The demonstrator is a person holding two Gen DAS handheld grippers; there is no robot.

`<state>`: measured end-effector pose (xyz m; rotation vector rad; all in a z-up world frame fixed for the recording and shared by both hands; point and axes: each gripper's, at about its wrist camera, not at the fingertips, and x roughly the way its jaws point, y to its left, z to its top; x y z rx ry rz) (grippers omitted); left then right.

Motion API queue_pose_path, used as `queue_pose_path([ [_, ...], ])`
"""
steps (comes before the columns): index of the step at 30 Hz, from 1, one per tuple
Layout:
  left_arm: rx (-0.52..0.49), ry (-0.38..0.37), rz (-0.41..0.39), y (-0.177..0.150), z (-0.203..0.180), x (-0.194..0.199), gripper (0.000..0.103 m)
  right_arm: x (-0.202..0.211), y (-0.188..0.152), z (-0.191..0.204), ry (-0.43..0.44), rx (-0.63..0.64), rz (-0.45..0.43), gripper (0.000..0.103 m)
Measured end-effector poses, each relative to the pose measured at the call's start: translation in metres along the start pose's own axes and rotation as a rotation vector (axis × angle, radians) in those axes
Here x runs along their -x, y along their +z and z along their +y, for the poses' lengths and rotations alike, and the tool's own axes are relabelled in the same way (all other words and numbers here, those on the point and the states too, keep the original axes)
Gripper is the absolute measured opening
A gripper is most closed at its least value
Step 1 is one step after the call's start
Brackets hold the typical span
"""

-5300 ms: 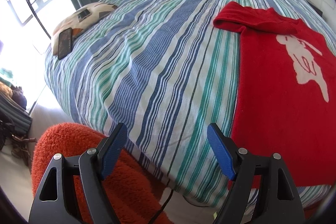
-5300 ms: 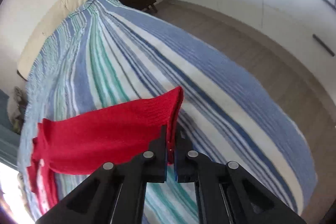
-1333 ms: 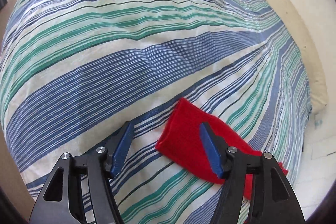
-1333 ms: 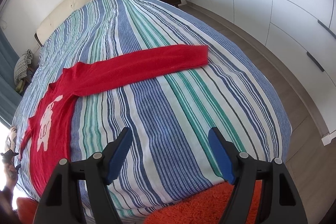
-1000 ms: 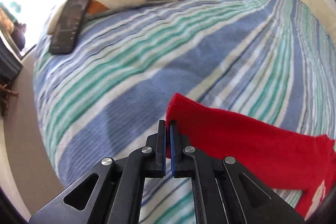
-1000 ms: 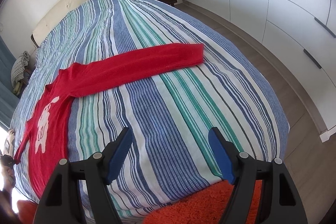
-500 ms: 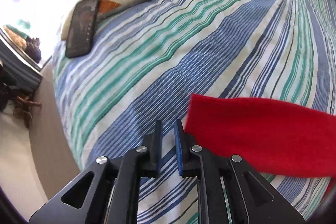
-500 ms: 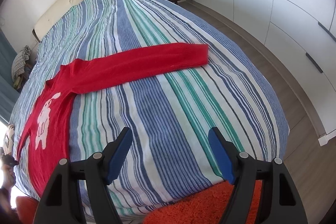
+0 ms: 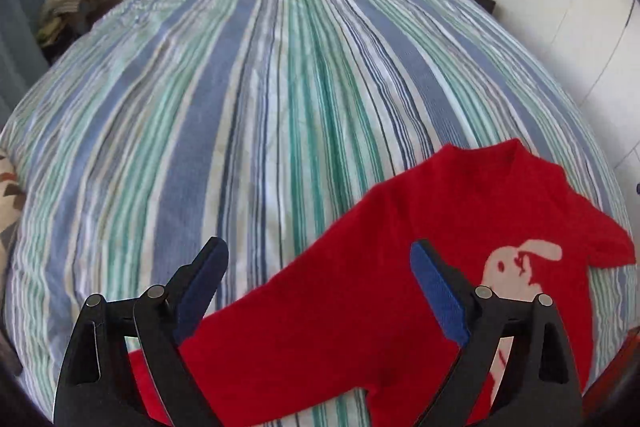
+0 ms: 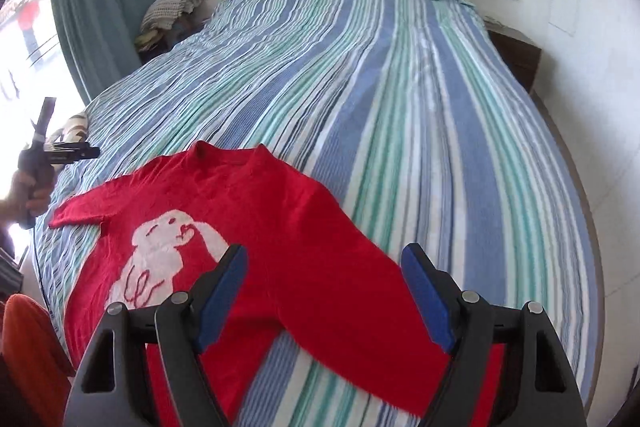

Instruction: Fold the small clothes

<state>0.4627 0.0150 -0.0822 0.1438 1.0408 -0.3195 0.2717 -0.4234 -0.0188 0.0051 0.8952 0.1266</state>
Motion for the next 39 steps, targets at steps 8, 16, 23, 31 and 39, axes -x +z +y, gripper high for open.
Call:
queue_pose_path([
  [8, -0.126, 0.009, 0.118, 0.015, -0.023, -0.086, 0.08, -0.149, 0.058, 0.0, 0.128, 0.099, 0.2, 0.078],
  [16, -0.246, -0.085, 0.189, 0.01, -0.032, -0.094, 0.031, -0.212, 0.056, 0.007, 0.118, 0.166, 0.364, 0.01],
  [23, -0.35, -0.135, 0.113, -0.001, -0.051, -0.062, 0.012, -0.184, 0.052, 0.021, 0.067, 0.199, 0.277, 0.006],
  [31, -0.279, -0.182, 0.203, 0.007, -0.042, -0.088, 0.048, -0.189, 0.05, 0.008, 0.102, 0.11, 0.293, 0.011],
  [39, -0.231, 0.081, -0.016, 0.015, -0.054, -0.069, 0.0, -0.176, 0.055, 0.024, -0.101, 0.213, 0.191, 0.004],
])
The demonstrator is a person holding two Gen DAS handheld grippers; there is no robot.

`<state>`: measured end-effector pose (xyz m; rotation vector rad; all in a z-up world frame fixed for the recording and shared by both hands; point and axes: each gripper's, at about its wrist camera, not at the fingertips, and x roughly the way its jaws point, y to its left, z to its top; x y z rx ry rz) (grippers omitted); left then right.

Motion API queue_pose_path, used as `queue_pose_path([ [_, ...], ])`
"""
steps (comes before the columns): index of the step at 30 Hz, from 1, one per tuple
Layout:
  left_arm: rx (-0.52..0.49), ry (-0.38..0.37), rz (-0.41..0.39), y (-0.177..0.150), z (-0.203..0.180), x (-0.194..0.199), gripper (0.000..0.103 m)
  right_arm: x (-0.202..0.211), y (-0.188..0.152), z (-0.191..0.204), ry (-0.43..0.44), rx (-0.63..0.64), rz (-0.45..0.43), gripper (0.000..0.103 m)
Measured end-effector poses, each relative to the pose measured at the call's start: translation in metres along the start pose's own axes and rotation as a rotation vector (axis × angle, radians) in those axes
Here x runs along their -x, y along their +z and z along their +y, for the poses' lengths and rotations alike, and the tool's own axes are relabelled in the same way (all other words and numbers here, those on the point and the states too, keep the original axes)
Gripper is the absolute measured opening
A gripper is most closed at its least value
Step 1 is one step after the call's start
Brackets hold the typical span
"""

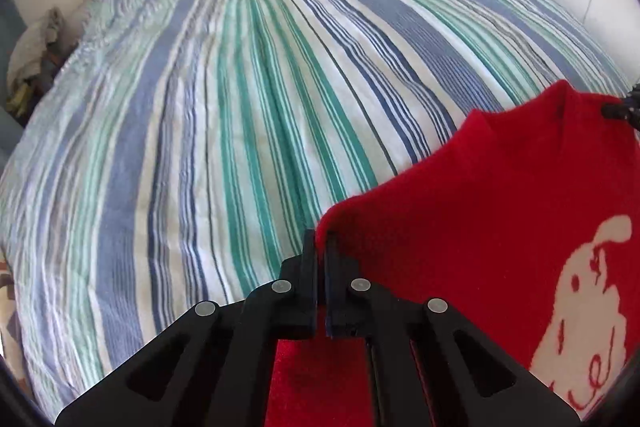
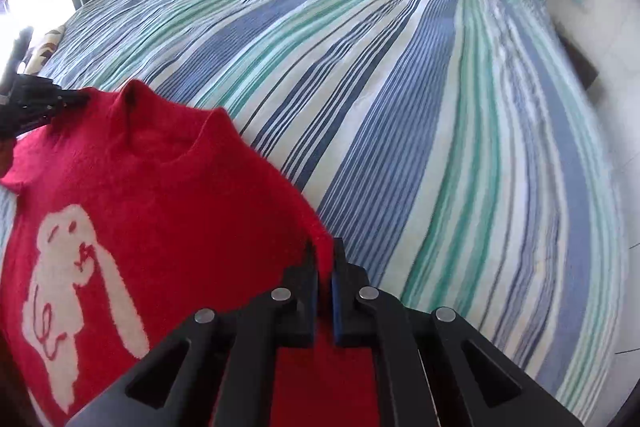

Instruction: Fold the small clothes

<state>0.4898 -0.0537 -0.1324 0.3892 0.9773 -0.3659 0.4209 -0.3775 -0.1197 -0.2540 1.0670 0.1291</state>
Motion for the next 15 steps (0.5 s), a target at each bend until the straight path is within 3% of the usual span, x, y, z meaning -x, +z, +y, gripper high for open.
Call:
queue_pose_path([
  [2, 0.024, 0.042, -0.025, 0.004, 0.002, -0.004, 0.0, 0.004, 0.004, 0.0, -0.056, -0.02, -0.039, 0.004],
  [6, 0.076, 0.083, 0.002, 0.0, 0.007, -0.034, 0.0, -0.023, 0.001, -0.004, -0.11, -0.058, 0.003, 0.004],
  [11, 0.058, 0.117, -0.002, -0.001, 0.004, -0.044, 0.007, -0.036, -0.006, -0.008, -0.095, -0.088, 0.017, 0.006],
  [13, 0.101, 0.085, 0.01, 0.002, 0.013, -0.033, 0.024, -0.028, -0.006, -0.018, -0.072, -0.129, 0.005, 0.033],
  [14, 0.129, 0.08, 0.007, 0.003, 0.021, -0.023, 0.05, -0.021, -0.008, -0.024, -0.093, -0.153, 0.003, 0.063],
  [15, 0.151, 0.08, -0.018, 0.002, 0.027, -0.01, 0.062, -0.011, -0.012, -0.03, -0.105, -0.172, -0.015, 0.071],
])
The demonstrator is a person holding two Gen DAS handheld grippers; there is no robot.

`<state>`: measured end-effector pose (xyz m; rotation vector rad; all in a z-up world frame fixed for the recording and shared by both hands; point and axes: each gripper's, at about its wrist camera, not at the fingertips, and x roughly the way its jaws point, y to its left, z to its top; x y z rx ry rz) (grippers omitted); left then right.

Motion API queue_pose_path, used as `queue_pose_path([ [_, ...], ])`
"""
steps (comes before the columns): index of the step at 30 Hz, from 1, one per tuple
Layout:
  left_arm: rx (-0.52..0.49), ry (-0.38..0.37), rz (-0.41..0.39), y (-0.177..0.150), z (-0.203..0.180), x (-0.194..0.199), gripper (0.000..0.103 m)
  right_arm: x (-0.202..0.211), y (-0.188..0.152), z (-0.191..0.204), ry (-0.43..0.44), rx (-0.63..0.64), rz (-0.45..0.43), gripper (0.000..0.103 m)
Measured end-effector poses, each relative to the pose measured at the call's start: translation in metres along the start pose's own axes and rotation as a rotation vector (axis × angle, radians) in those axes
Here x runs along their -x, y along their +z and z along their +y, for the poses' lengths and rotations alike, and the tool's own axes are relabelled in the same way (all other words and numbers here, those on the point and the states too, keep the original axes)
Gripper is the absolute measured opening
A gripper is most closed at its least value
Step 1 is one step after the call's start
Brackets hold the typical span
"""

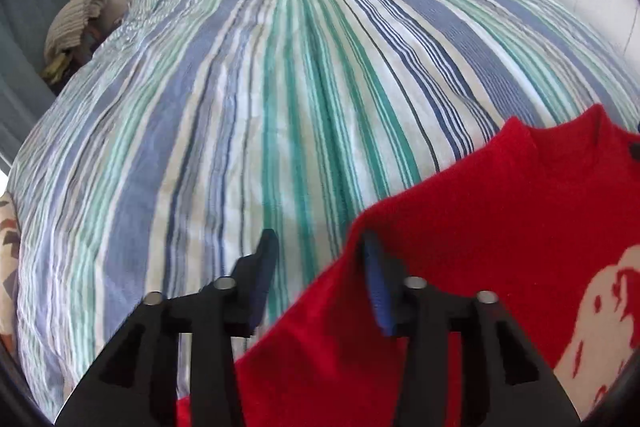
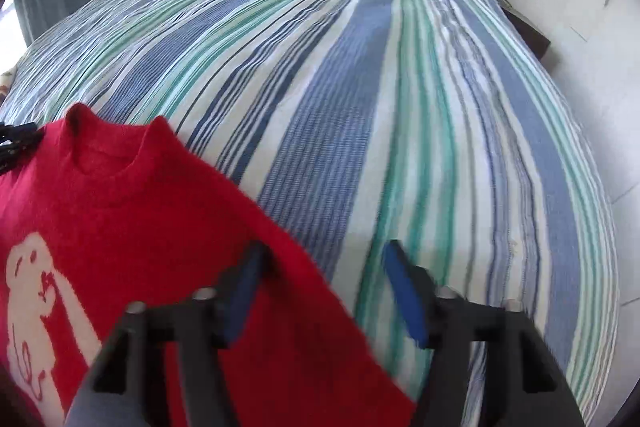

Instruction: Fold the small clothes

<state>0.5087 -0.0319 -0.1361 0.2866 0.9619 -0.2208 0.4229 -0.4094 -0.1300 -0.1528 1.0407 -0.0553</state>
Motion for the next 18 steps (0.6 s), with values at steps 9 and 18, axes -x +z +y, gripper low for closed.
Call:
queue_pose_path([
  [9, -0.001, -0.113, -0.096, -0.086, 0.012, 0.154, 0.069, 0.148, -0.09, 0.02, 0.073, 0.172, -0.048, 0.073],
  [18, -0.248, -0.095, 0.176, -0.28, -0.114, 0.181, 0.065, 0.174, -0.286, 0.136, 0.171, 0.334, 0.227, 0.072],
])
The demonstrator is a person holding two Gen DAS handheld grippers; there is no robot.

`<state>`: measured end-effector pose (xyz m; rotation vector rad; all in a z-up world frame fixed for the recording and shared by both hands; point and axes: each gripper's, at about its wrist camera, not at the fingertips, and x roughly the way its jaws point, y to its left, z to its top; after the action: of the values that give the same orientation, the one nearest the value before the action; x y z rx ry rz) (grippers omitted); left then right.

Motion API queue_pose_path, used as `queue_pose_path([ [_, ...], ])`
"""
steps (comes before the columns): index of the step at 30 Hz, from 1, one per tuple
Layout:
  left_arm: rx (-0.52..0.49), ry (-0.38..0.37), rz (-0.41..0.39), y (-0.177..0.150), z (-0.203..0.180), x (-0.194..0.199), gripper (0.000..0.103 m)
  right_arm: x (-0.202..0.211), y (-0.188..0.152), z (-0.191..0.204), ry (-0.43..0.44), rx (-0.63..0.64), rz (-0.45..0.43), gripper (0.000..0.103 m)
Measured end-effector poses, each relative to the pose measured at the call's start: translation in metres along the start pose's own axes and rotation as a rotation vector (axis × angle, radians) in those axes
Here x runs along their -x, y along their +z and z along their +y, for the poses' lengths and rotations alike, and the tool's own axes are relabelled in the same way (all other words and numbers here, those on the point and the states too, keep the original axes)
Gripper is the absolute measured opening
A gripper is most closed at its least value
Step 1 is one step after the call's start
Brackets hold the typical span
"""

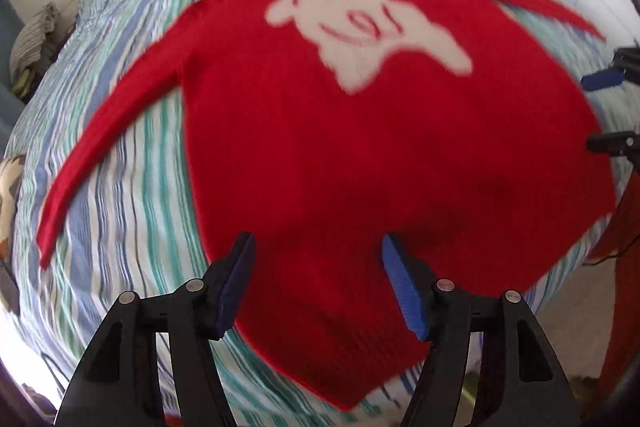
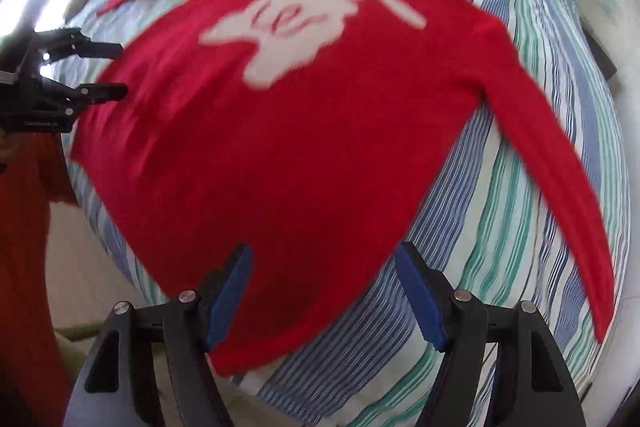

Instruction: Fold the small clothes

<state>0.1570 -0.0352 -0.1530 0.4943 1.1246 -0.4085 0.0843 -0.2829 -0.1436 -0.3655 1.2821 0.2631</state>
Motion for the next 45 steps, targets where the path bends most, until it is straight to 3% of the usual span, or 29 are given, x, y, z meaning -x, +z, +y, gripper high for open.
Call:
queue_pose_path([
  [2, 0.007, 0.038, 0.032, -0.029, -0.007, 0.009, 0.063, -0.009, -0.037, 0.003, -0.064, -0.016, 0.105, 0.071],
  [4, 0.044, 0.023, 0.033, -0.049, -0.009, 0.034, 0.062, 0.008, -0.069, -0.008, -0.118, -0.088, 0.125, 0.071],
  [6, 0.123, 0.001, -0.012, -0.059, -0.007, 0.07, 0.062, 0.035, -0.093, -0.022, -0.171, -0.169, 0.083, 0.071],
  [8, 0.218, -0.055, -0.114, -0.056, -0.004, 0.115, 0.067, 0.063, -0.109, -0.034, -0.202, -0.269, 0.012, 0.071],
  [10, 0.284, -0.099, -0.261, -0.043, -0.008, 0.165, 0.072, 0.093, -0.116, -0.041, -0.201, -0.368, -0.101, 0.071],
  [13, 0.293, -0.141, -0.505, -0.016, -0.021, 0.246, 0.078, 0.142, -0.111, -0.041, -0.21, -0.466, -0.328, 0.073],
  [17, 0.327, -0.263, -0.784, 0.0, -0.027, 0.339, 0.101, 0.213, -0.097, -0.024, -0.256, -0.471, -0.663, 0.075],
  [19, 0.357, -0.329, -0.854, 0.0, -0.027, 0.367, 0.102, 0.244, -0.091, -0.007, -0.289, -0.46, -0.821, 0.092],
  [20, 0.367, -0.351, -0.868, 0.0, -0.027, 0.374, 0.102, 0.256, -0.095, 0.001, -0.303, -0.458, -0.895, 0.096],
  [22, 0.394, -0.351, -0.875, -0.003, -0.028, 0.374, 0.102, 0.273, -0.09, 0.019, -0.321, -0.45, -1.0, 0.102],
  [24, 0.43, -0.306, -0.827, -0.006, -0.028, 0.357, 0.102, 0.276, -0.091, 0.03, -0.324, -0.446, -1.025, 0.102],
  [28, 0.511, -0.218, -0.692, -0.02, -0.022, 0.29, 0.102, 0.247, -0.089, 0.039, -0.266, -0.468, -0.918, 0.102],
  [32, 0.554, -0.108, -0.567, -0.046, -0.017, 0.221, 0.102, 0.208, -0.09, 0.039, -0.296, -0.494, -0.781, 0.102],
  [39, 0.407, 0.148, -0.493, -0.069, -0.032, 0.151, 0.102, 0.172, -0.089, 0.022, -0.401, -0.499, -0.714, 0.102],
  [42, 0.331, 0.182, -0.435, -0.062, -0.038, 0.133, 0.102, 0.149, -0.089, 0.014, -0.368, -0.523, -0.645, 0.102],
  [45, 0.276, 0.194, -0.437, -0.064, -0.048, 0.13, 0.102, 0.132, -0.094, 0.009, -0.312, -0.566, -0.594, 0.102],
])
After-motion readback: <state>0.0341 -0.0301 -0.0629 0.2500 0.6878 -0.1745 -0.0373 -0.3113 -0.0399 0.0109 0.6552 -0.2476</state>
